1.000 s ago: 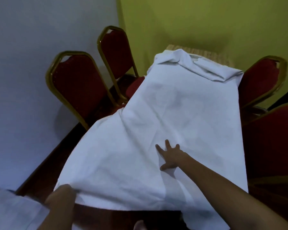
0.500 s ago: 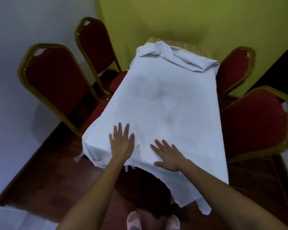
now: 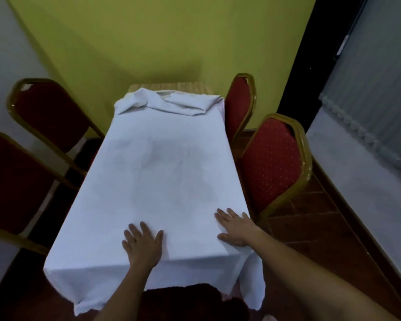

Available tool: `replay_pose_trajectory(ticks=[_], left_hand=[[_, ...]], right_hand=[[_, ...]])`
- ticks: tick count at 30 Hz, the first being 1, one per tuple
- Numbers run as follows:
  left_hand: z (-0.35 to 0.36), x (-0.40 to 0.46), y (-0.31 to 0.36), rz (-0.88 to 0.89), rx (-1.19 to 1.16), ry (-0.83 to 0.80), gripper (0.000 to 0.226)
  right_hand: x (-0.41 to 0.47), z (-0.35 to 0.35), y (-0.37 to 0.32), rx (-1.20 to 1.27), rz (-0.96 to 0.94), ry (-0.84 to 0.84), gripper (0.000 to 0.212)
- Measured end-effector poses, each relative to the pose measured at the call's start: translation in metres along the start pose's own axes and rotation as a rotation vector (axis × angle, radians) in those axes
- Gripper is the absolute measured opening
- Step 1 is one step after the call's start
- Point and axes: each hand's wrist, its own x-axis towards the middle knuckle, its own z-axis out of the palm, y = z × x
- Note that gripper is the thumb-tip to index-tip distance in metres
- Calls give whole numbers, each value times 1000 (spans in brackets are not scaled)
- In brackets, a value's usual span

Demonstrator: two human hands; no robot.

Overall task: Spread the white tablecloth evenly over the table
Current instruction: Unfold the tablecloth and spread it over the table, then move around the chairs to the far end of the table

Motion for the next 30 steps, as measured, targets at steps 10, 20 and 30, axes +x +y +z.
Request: replay_pose_trajectory(ticks=[10,20,30], left_hand=[[-45,8,212,549,187,-53,62],[-57,1,375,675,207,149,60],[-63,34,517,804,42,201,59]], right_hand=[[-17,-115,121,-45,31,211,74],[-63,-197,276,-117,159,451,76],[-74,-208,420,-38,391,413,77]])
